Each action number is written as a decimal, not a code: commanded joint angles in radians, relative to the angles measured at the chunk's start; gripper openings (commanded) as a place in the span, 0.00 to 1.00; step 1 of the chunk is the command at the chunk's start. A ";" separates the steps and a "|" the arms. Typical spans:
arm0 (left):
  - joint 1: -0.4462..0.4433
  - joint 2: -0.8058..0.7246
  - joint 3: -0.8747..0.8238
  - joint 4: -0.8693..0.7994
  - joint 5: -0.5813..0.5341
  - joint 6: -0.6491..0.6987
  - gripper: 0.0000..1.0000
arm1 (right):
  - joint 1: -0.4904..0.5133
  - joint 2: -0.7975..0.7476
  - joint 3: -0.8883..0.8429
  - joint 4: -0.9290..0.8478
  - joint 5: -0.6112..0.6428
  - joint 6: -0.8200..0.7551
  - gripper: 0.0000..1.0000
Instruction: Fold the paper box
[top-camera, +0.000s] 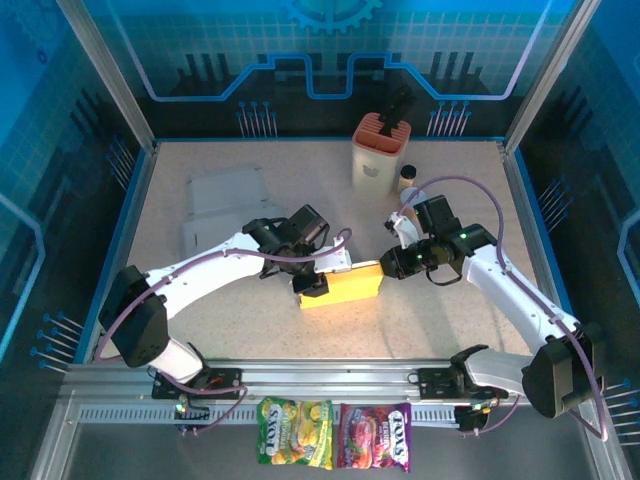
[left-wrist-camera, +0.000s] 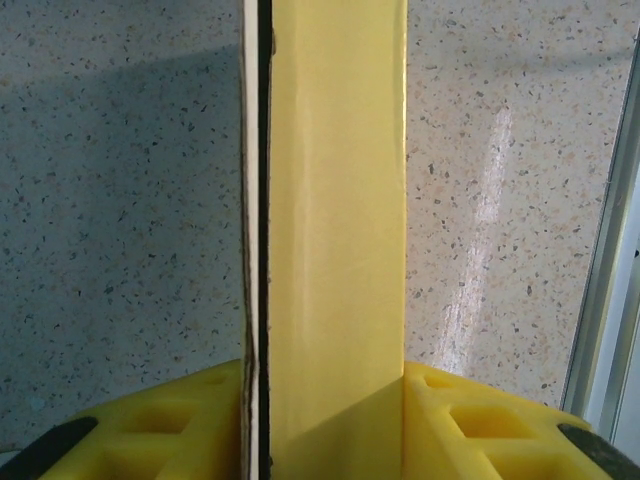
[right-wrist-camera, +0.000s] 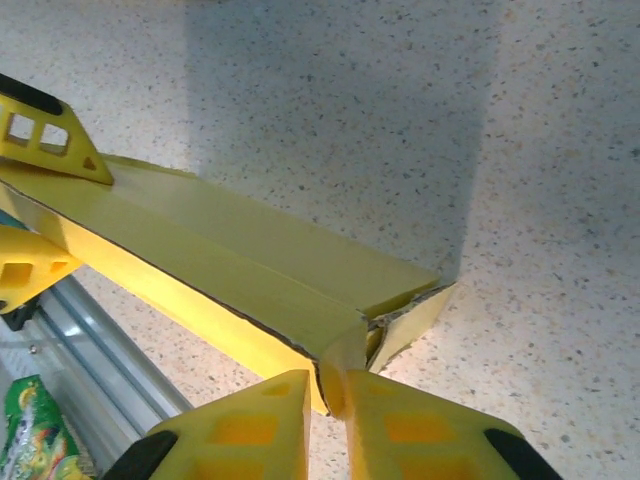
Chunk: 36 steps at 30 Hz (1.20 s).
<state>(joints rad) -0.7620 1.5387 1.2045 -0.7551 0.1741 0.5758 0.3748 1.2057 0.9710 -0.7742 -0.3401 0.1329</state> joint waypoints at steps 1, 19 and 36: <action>0.005 0.008 0.028 -0.024 0.039 -0.004 0.40 | 0.020 0.009 0.040 -0.034 0.063 0.005 0.15; 0.005 0.008 0.034 -0.010 0.021 -0.028 0.38 | 0.128 0.006 0.064 -0.040 0.280 0.092 0.00; 0.002 -0.002 0.004 0.052 -0.036 -0.082 0.36 | 0.248 -0.071 -0.070 0.083 0.403 0.304 0.00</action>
<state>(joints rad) -0.7620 1.5387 1.2091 -0.7525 0.1555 0.5228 0.5945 1.1484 0.9375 -0.6968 0.0341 0.4000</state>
